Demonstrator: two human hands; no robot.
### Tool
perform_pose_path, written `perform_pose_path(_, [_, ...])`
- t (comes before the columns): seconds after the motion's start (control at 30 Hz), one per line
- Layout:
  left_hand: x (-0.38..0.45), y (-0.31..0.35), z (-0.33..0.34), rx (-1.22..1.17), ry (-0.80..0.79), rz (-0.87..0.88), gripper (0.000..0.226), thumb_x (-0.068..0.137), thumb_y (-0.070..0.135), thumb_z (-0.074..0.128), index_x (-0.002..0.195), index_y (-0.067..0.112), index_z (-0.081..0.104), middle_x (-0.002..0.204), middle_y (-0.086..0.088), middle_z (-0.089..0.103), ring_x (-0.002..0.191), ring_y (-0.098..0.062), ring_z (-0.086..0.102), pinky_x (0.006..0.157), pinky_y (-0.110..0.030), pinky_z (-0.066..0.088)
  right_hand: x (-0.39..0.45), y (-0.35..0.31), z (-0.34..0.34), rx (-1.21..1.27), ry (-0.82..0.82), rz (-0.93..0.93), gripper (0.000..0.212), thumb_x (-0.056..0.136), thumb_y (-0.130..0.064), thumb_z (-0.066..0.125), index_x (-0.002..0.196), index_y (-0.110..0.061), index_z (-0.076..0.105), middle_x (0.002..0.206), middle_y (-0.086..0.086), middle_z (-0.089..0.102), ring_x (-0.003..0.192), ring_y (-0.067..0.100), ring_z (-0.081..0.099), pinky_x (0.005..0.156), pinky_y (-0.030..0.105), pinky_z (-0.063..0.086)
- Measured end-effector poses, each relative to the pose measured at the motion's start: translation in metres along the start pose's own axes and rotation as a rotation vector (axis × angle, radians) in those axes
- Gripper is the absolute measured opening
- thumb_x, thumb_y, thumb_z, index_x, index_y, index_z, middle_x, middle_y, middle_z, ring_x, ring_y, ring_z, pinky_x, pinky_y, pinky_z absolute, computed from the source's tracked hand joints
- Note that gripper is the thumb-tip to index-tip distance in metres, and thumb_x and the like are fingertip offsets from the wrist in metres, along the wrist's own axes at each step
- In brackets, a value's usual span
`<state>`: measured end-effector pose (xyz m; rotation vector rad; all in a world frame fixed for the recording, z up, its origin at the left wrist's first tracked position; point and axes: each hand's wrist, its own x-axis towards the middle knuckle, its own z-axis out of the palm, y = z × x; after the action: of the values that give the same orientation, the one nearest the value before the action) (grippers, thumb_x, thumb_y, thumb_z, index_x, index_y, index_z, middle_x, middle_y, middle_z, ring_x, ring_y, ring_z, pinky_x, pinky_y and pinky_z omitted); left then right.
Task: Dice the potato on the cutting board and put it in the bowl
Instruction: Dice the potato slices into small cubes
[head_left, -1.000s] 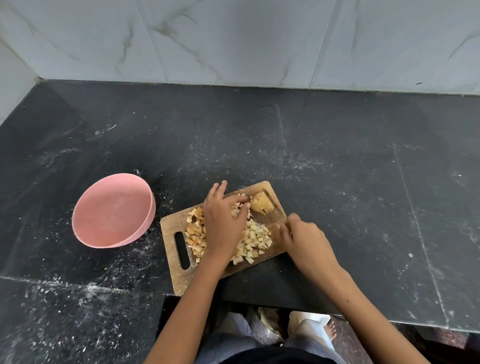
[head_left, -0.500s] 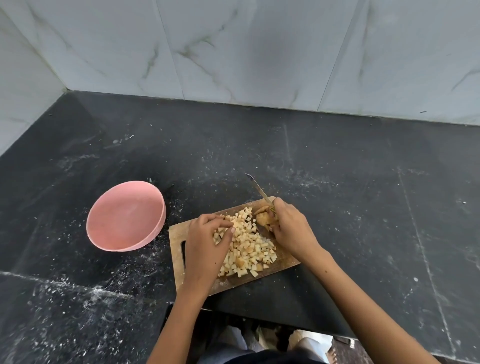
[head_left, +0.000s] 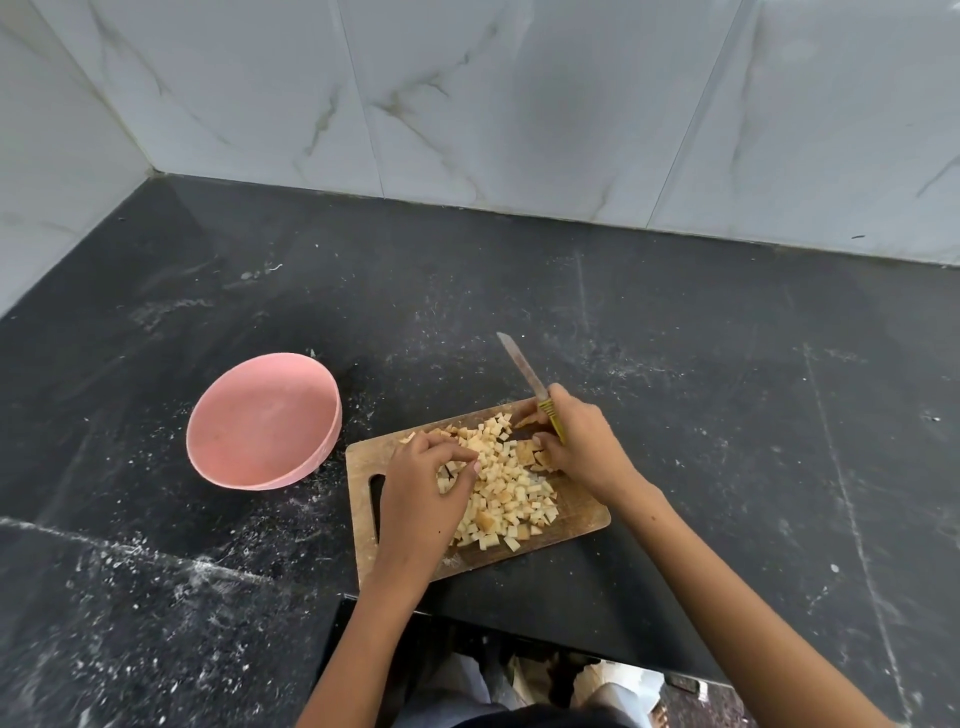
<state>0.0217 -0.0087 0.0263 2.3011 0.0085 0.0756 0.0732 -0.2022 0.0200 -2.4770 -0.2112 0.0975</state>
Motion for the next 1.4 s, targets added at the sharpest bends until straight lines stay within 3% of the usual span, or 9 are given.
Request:
perform_pose_path(0.17, [0.0,0.001,0.001,-0.008,0.017,0.002,0.009,0.083,0.024,0.075,0.091,0.024,0.075,0.101,0.011,0.062,0.105,-0.011,0.054,0.082,-0.012,0.032,0.003,-0.001,-0.002,-0.02,-0.076,-0.05,0.031,0.084,-0.001,0.06,0.083,-0.023,0.037,0.09,-0.009,0.068,0.087,0.014,0.065,0.075,0.035,0.053])
perform_pose_path(0.37, [0.003,0.002,0.006,-0.021,0.009,0.015,0.008,0.083,0.025,0.075,0.091,0.025,0.075,0.101,0.009,0.064,0.104,-0.012,0.056,0.092,-0.037,0.045,-0.005,-0.001,-0.018,0.362,-0.034,0.122,0.03,0.082,0.004,0.066,0.077,-0.017,0.045,0.083,-0.002,0.071,0.088,0.01,0.069,0.078,0.032,0.056])
perform_pose_path(0.47, [0.008,0.007,0.01,-0.011,-0.016,0.059,0.015,0.083,0.028,0.074,0.097,0.023,0.075,0.105,0.009,0.064,0.106,-0.011,0.055,0.09,-0.031,0.045,-0.01,0.0,-0.018,0.432,-0.044,0.148,0.027,0.083,0.002,0.067,0.077,-0.016,0.047,0.081,-0.002,0.072,0.09,0.015,0.069,0.078,0.036,0.054])
perform_pose_path(0.6, [0.018,0.023,0.015,-0.06,-0.123,0.152,0.033,0.082,0.033,0.074,0.113,0.023,0.072,0.113,0.007,0.068,0.107,-0.006,0.056,0.093,-0.023,0.04,-0.018,-0.009,-0.018,0.605,-0.036,0.195,0.03,0.079,0.006,0.07,0.081,-0.01,0.044,0.074,0.002,0.073,0.081,0.015,0.072,0.069,0.03,0.058])
perform_pose_path(0.73, [0.025,0.032,0.014,-0.195,-0.187,0.167,0.021,0.077,0.029,0.078,0.098,0.026,0.076,0.09,0.016,0.07,0.088,0.003,0.064,0.08,-0.013,0.048,-0.025,-0.014,-0.023,0.648,0.021,0.201,0.036,0.074,0.002,0.077,0.079,-0.012,0.044,0.074,0.008,0.073,0.074,0.015,0.072,0.069,0.03,0.058])
perform_pose_path(1.0, [0.03,0.032,0.013,-0.489,-0.246,-0.079,0.013,0.074,0.004,0.08,0.085,0.011,0.077,0.078,-0.001,0.075,0.076,-0.013,0.072,0.07,-0.024,0.058,-0.035,-0.007,-0.023,0.886,0.082,0.273,0.035,0.075,0.008,0.072,0.081,-0.009,0.043,0.083,0.018,0.073,0.085,0.027,0.072,0.078,0.044,0.057])
perform_pose_path(1.1, [0.029,0.03,0.017,-0.58,-0.213,-0.164,0.016,0.073,0.0,0.08,0.087,0.008,0.076,0.082,-0.007,0.075,0.079,-0.018,0.072,0.07,-0.027,0.058,-0.037,0.001,-0.021,0.809,0.106,0.273,0.032,0.078,0.011,0.069,0.079,-0.009,0.044,0.084,0.016,0.073,0.088,0.025,0.071,0.081,0.048,0.056])
perform_pose_path(1.23, [0.025,0.031,0.025,-0.584,-0.175,-0.212,0.015,0.074,0.0,0.079,0.086,0.008,0.075,0.081,-0.008,0.074,0.077,-0.019,0.073,0.07,-0.029,0.059,-0.042,0.004,-0.023,0.685,0.113,0.283,0.03,0.078,0.008,0.07,0.079,-0.009,0.045,0.084,0.007,0.075,0.087,0.013,0.071,0.082,0.039,0.057])
perform_pose_path(1.4, [0.019,0.036,0.034,-0.583,-0.168,-0.225,0.014,0.074,0.0,0.079,0.086,0.005,0.075,0.08,-0.008,0.074,0.076,-0.016,0.072,0.07,-0.027,0.059,-0.05,-0.001,-0.025,0.812,0.055,0.297,0.034,0.074,0.005,0.076,0.083,-0.007,0.045,0.086,0.013,0.074,0.086,0.018,0.072,0.075,0.032,0.059])
